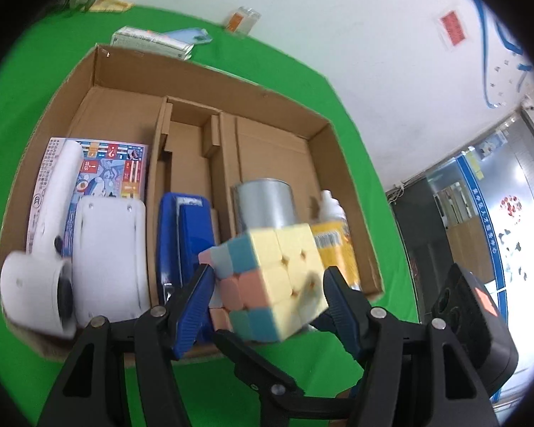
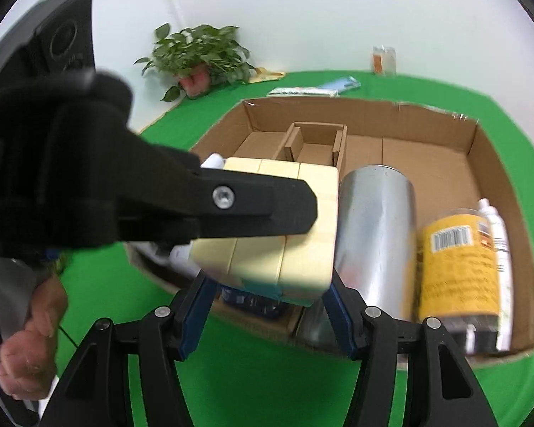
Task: Organize rigid objects
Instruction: 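Lift the cube into the box beside the silver can and release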
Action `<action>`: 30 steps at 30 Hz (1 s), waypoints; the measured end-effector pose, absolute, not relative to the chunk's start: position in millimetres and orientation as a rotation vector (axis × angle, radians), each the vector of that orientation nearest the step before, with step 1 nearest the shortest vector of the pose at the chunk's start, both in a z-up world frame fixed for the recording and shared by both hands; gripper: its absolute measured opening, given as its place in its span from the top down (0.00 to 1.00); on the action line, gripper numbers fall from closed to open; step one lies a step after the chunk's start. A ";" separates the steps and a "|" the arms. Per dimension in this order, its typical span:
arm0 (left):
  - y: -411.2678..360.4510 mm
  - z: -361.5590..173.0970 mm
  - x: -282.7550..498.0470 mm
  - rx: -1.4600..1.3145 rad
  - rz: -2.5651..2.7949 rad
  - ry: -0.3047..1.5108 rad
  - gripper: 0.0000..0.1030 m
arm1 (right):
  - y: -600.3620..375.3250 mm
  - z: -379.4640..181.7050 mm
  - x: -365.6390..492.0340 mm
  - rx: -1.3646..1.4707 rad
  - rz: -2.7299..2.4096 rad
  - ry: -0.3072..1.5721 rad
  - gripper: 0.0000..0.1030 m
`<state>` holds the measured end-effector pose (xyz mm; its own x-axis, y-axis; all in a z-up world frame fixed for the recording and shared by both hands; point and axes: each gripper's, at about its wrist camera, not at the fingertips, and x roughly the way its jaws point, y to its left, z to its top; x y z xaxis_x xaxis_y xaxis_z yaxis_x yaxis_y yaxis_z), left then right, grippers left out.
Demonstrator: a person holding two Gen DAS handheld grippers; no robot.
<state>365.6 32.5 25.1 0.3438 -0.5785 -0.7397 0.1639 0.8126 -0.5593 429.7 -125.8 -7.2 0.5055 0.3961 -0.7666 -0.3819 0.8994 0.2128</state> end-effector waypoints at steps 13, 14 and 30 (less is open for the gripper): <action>45.1 64.3 311.4 -0.243 -0.410 0.818 0.28 | -158.5 25.7 375.1 -0.062 0.365 0.811 0.05; 44.3 68.9 291.0 -0.178 -0.360 0.751 0.23 | -160.7 27.1 366.4 -0.084 0.343 0.786 0.04; 25.0 63.2 159.6 0.015 -0.046 0.522 0.18 | -213.1 24.3 250.7 -0.134 0.088 0.686 0.01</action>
<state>159.6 25.0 63.2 0.8656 -0.0402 -0.4991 0.0481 0.9988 0.0030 250.7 -213.1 24.3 0.7705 0.0369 -0.6364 -0.1249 0.9877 -0.0940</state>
